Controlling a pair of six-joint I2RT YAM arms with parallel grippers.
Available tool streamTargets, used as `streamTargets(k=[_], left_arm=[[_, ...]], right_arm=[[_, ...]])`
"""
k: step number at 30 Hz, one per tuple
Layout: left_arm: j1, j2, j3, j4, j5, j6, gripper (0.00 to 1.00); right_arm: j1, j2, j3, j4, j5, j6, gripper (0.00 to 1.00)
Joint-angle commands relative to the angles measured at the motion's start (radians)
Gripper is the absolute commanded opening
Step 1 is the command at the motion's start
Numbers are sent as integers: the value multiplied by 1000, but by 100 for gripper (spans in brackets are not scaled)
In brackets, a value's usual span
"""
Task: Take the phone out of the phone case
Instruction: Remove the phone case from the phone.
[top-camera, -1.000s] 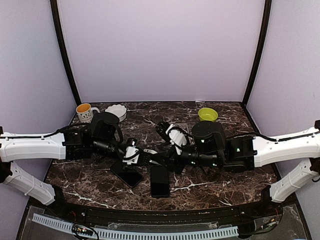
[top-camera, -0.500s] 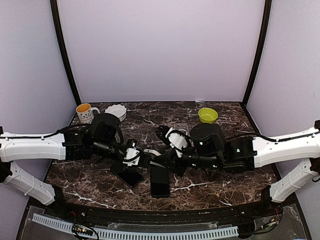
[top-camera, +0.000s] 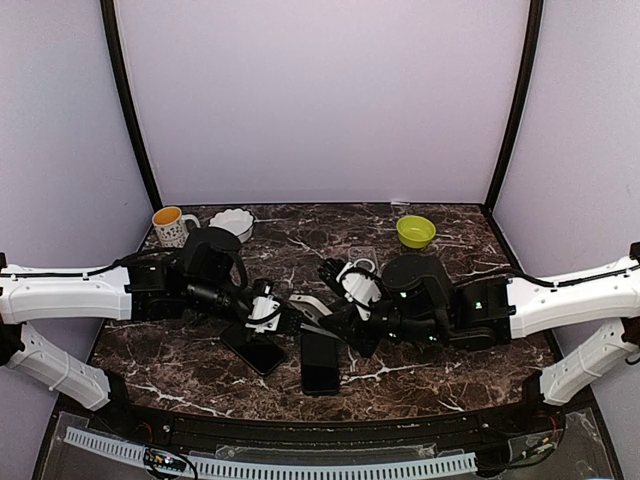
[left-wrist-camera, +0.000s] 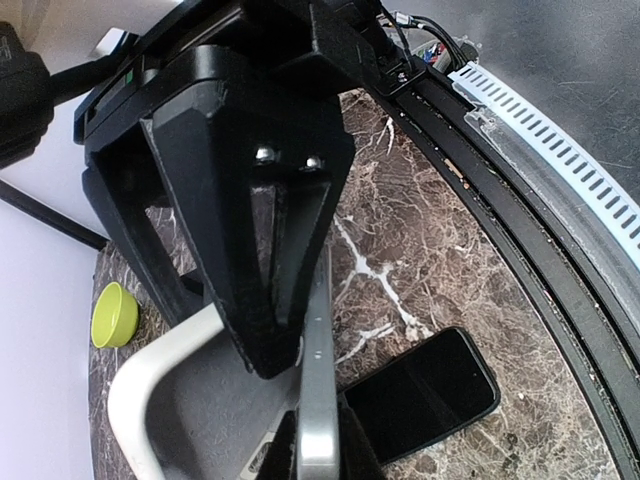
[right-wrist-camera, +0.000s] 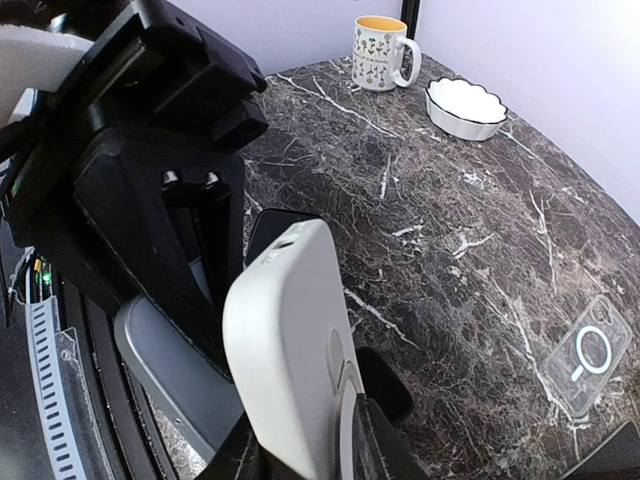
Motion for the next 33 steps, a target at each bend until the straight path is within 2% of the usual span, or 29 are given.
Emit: streamTargets(k=[1,11,22,33], left_arm=[[0,-22,70,113,-19,-4,0],[0,-22,74,113,-40,-2,0],[5,-37,76,108,-68,-1,0],[7,-117,8,82,-64,-28,0]], right_arm=[[25,-16,-31,-67,-9,26,28],[32,-40,-67,-75,-1,63,24],[36,-69,-98,-80,23,100,15],[21,-72,-72,-84,176,129,4]])
